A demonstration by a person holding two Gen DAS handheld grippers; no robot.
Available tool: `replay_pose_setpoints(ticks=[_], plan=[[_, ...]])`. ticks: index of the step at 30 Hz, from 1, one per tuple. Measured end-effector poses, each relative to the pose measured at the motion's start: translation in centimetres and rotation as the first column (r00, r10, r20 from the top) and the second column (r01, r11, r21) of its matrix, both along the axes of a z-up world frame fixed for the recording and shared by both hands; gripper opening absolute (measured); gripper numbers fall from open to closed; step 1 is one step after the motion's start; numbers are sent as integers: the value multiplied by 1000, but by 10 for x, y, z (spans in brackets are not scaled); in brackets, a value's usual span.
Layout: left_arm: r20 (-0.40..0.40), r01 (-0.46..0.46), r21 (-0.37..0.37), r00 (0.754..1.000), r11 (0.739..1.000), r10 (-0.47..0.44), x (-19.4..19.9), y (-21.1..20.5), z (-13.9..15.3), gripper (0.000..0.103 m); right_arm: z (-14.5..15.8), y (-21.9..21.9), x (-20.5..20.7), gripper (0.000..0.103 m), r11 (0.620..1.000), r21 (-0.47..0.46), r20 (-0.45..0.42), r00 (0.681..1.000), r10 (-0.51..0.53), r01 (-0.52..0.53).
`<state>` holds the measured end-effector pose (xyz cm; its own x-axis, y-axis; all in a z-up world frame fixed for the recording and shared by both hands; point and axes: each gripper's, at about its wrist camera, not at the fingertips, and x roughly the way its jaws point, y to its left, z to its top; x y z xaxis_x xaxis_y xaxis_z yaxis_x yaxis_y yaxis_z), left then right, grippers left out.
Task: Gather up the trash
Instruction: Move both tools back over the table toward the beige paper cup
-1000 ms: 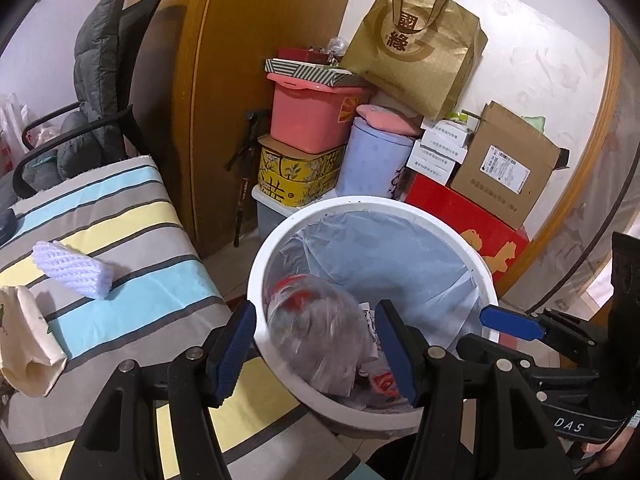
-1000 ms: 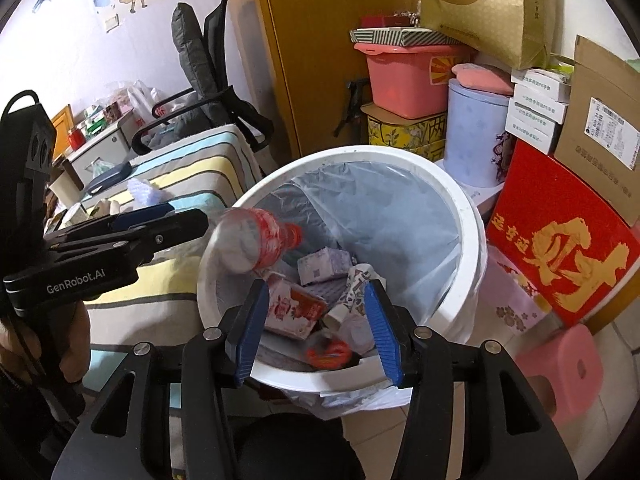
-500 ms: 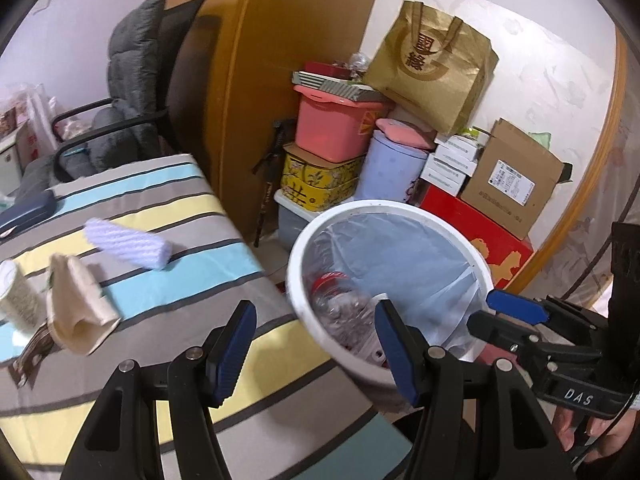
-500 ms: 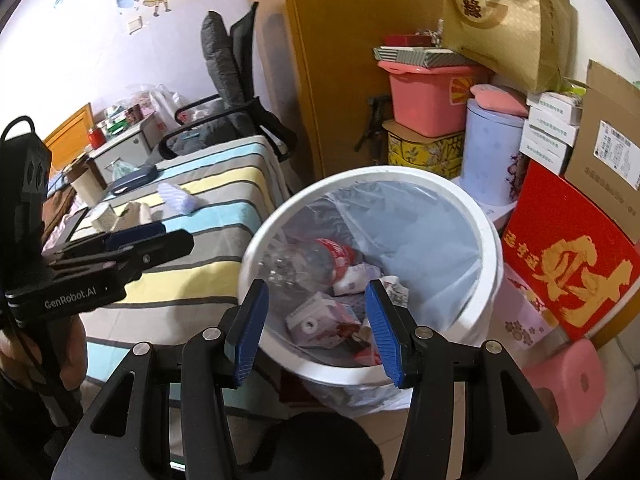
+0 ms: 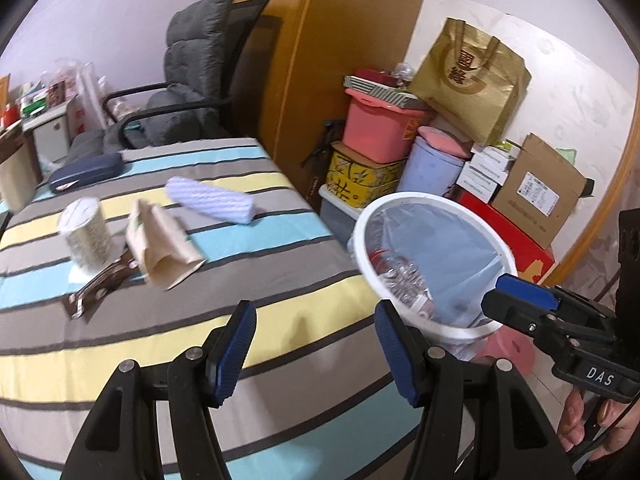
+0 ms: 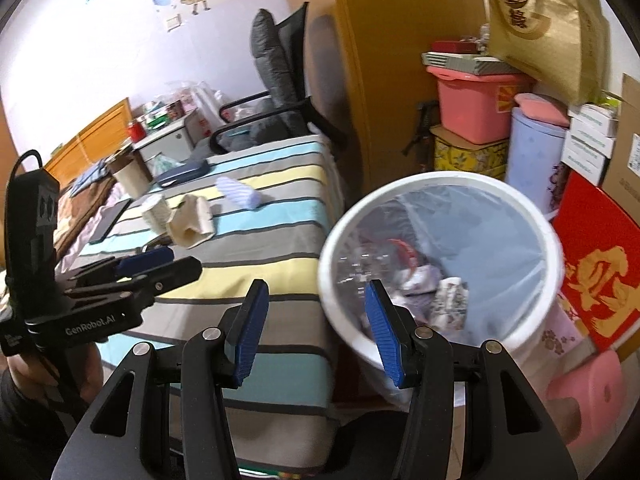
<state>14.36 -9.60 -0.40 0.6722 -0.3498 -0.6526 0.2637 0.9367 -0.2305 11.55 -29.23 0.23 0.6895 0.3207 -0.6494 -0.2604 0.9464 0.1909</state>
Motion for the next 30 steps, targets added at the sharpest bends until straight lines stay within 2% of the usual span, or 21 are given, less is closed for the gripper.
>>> replay_pose_setpoints(ticks=[10, 16, 30], plan=[[3, -111, 15, 994, 994, 111, -20, 43, -5, 61, -3, 29, -1, 51, 997, 17, -14, 997, 82, -81], [8, -166, 28, 986, 986, 166, -26, 63, -6, 59, -4, 39, 2, 46, 994, 35, -27, 994, 106, -105], [6, -270, 38, 963, 962, 270, -29, 104, -4, 58, 3, 72, 11, 44, 981, 43, -13, 981, 191, -190]])
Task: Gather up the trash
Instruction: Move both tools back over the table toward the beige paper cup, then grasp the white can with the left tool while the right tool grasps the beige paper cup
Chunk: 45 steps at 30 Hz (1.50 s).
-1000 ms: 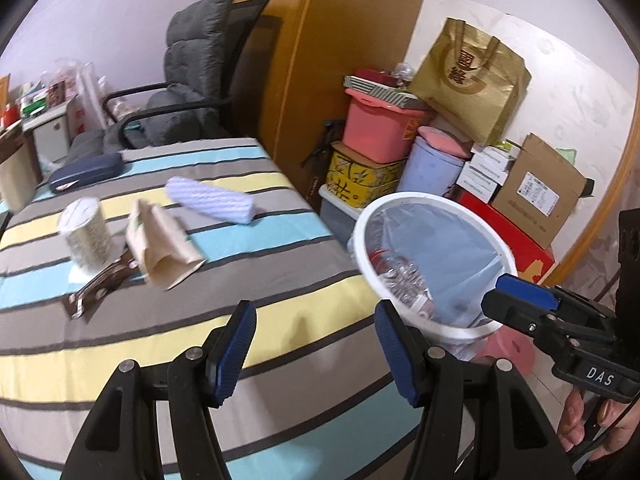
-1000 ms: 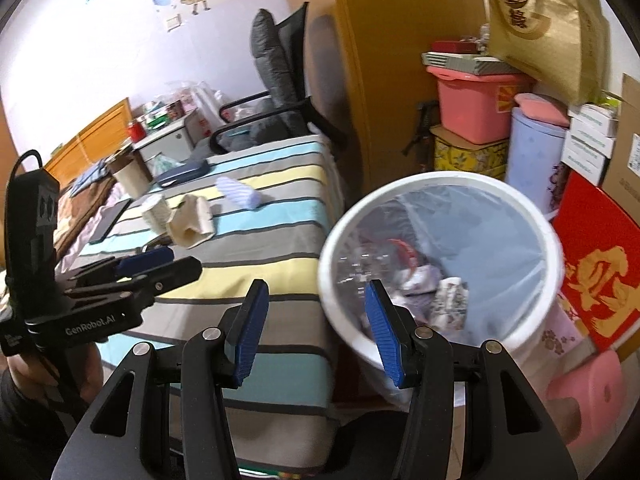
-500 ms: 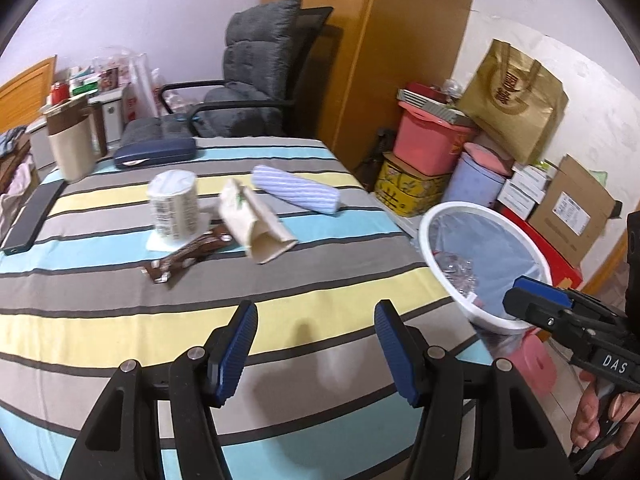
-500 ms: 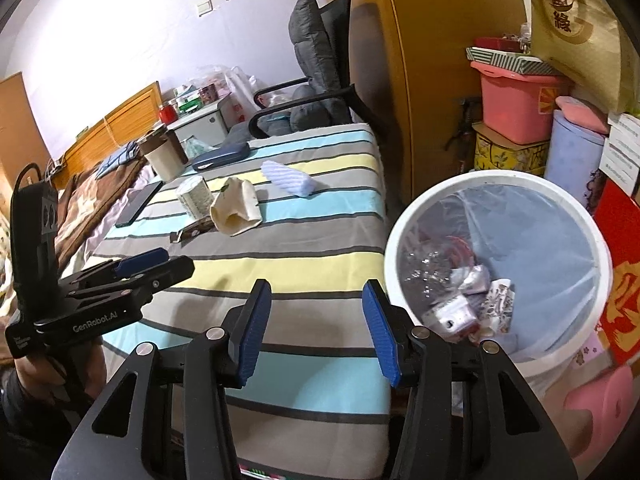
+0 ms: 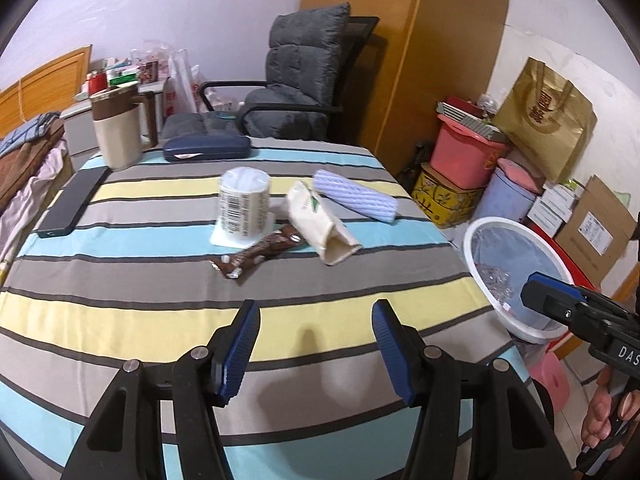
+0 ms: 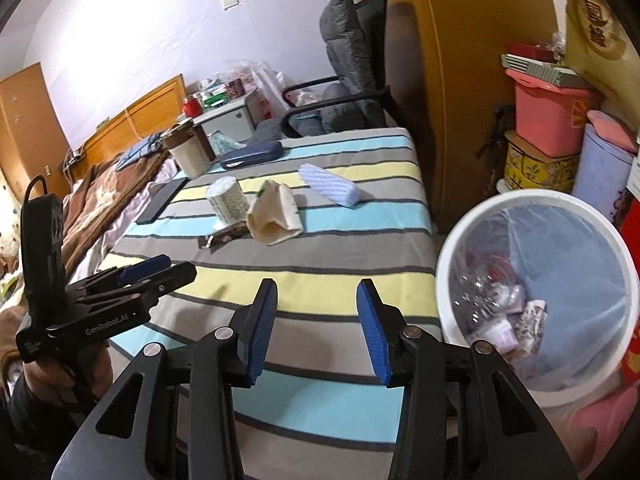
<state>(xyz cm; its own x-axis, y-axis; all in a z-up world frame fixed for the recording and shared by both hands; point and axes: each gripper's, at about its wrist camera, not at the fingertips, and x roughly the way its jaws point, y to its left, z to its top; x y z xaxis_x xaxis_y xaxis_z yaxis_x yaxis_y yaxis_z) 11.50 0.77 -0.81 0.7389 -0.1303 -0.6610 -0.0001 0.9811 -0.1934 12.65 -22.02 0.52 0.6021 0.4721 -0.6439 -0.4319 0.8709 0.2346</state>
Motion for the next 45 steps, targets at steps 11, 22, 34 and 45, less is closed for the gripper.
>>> replay_pose_setpoints(ticks=[11, 22, 34, 45], plan=[[15, -62, 8, 998, 998, 62, 0, 32, 6, 58, 4, 31, 13, 44, 998, 4, 9, 998, 67, -67], [22, -118, -8, 993, 993, 118, 12, 67, 6, 58, 6, 55, 27, 44, 993, 2, 5, 993, 117, -117], [36, -126, -29, 991, 992, 127, 20, 90, 6, 58, -2, 83, 50, 44, 989, 9, -32, 988, 151, -151], [34, -120, -53, 992, 991, 122, 40, 106, 4, 58, -18, 105, 76, 44, 987, -9, -60, 985, 159, -160]])
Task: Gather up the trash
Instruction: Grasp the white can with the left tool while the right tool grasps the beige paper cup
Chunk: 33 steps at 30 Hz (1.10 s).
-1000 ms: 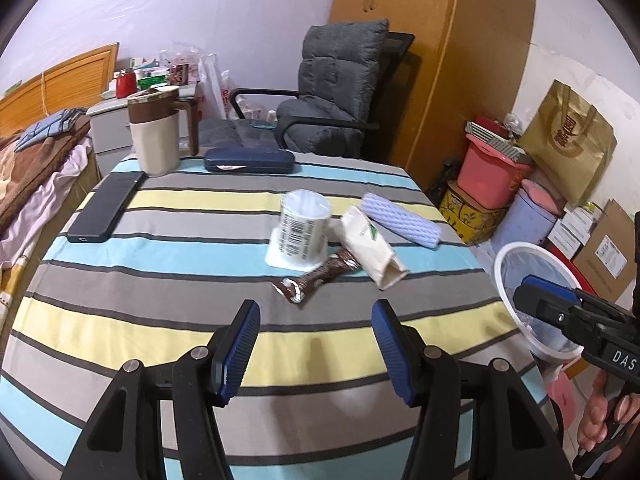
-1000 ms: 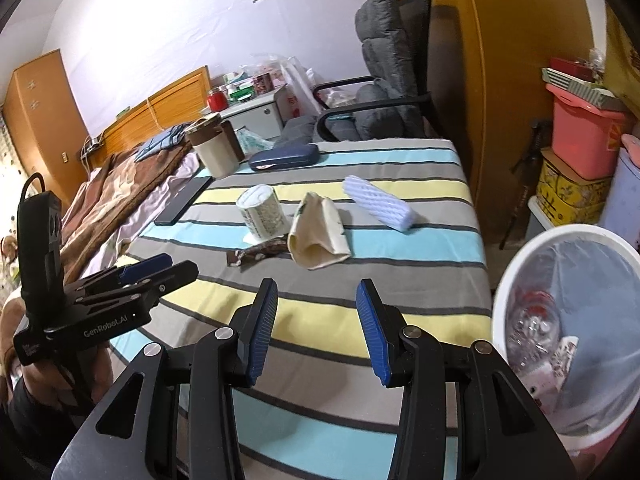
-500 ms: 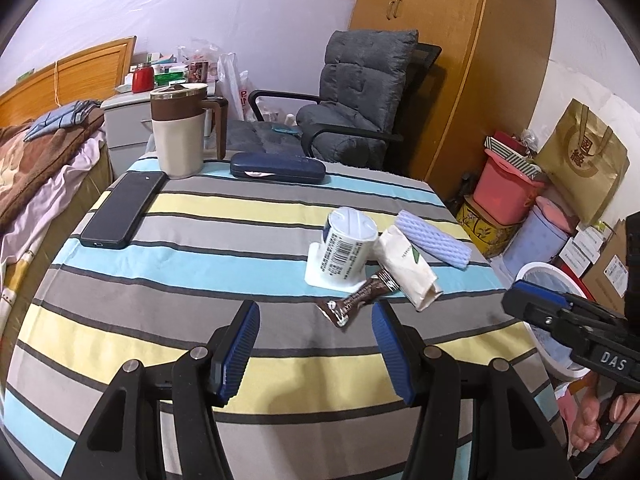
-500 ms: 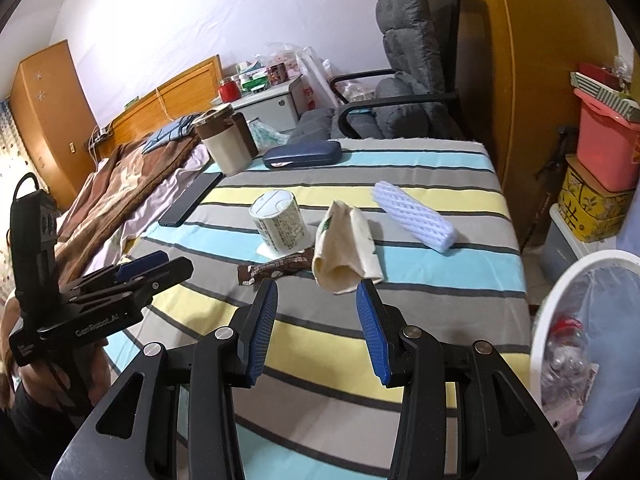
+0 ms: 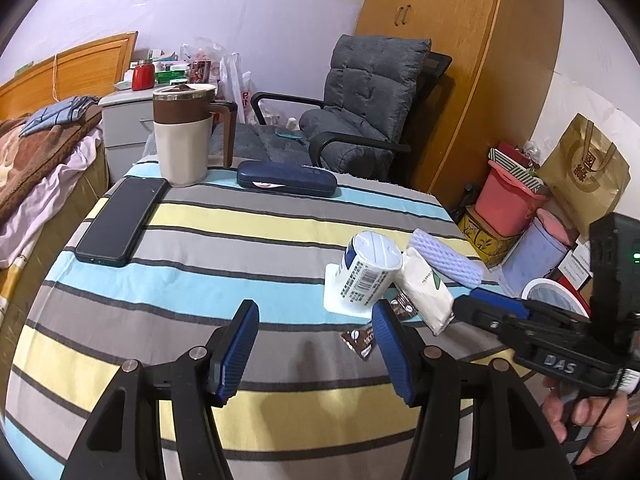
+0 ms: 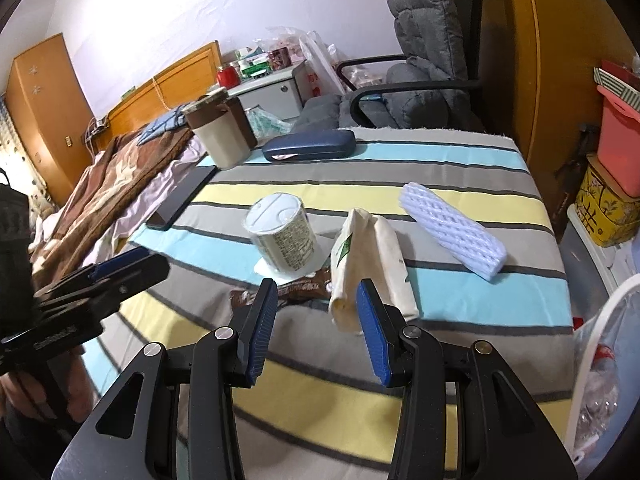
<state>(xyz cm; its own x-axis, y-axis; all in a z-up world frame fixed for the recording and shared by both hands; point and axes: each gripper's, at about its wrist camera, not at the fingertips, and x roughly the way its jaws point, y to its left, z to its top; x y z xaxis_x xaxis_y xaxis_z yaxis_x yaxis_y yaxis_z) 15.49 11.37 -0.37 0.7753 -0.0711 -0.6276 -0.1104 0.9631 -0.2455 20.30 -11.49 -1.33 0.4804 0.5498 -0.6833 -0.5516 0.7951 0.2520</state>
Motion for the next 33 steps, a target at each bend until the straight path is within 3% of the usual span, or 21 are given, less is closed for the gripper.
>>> replay_pose_setpoints(ticks=[5, 6, 8, 9, 27, 29, 30, 33], plan=[[-6, 23, -5, 1000, 1000, -24, 15, -5, -1, 59, -13, 2, 14, 42, 1000, -20, -35, 999, -20, 19], [-6, 30, -7, 1000, 1000, -30, 18, -6, -2, 60, -15, 2, 15, 36, 1000, -21, -40, 999, -22, 21], [-11, 37, -6, 999, 999, -37, 25, -9, -3, 61, -16, -1, 15, 13, 999, -22, -42, 999, -30, 29], [-13, 43, -7, 999, 999, -43, 29, -12, -3, 62, -15, -2, 15, 12, 999, -21, -40, 999, -33, 32], [-92, 87, 56, 992, 995, -81, 94, -47, -26, 63, -9, -38, 5, 11, 996, 49, -30, 997, -76, 77], [-90, 86, 61, 993, 994, -80, 96, -49, -28, 60, -9, -41, 5, 11, 995, 51, -28, 996, -82, 84], [-93, 87, 64, 992, 994, -81, 96, -50, -28, 50, -8, -43, 5, 11, 995, 54, -27, 996, -86, 87], [-95, 84, 78, 993, 993, -77, 94, -51, -28, 50, -6, -44, 4, 11, 994, 58, -22, 996, -91, 92]])
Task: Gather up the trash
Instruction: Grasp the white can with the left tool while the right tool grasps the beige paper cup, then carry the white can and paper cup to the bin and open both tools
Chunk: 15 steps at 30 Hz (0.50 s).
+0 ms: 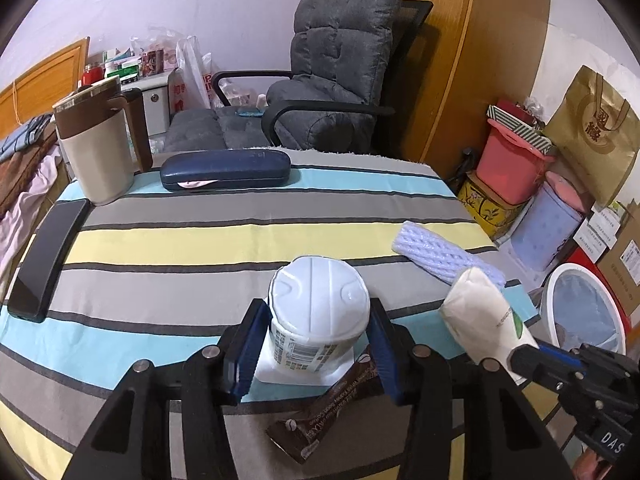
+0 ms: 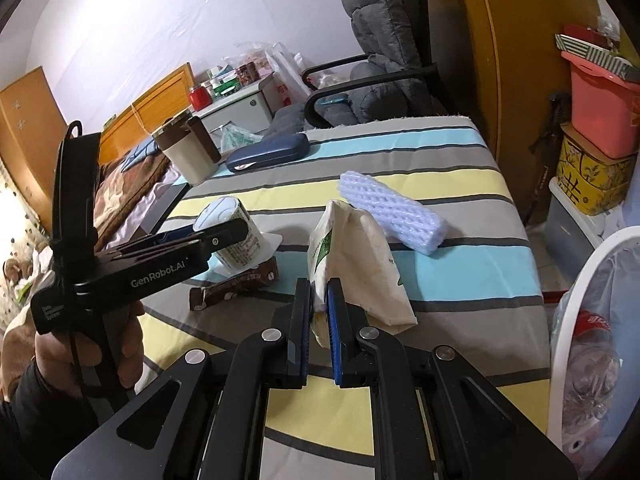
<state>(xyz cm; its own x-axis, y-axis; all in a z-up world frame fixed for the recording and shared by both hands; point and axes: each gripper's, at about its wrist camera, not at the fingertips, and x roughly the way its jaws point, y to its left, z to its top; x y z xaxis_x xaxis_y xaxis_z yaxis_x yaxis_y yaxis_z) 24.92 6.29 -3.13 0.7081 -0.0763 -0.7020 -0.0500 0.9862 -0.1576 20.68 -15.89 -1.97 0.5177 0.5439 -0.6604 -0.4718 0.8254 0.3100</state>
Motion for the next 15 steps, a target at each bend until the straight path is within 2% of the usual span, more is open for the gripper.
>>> replay_pose_setpoints(ticks=[7, 15], plan=[[44, -2, 7, 999, 1000, 2, -24, -1, 18, 50, 7, -5, -8, 11, 1000, 9, 19, 1000, -4, 4], [49, 15, 3, 999, 1000, -15, -59, -13, 32, 50, 19, -17, -25, 11, 1000, 14, 47, 999, -18, 18]])
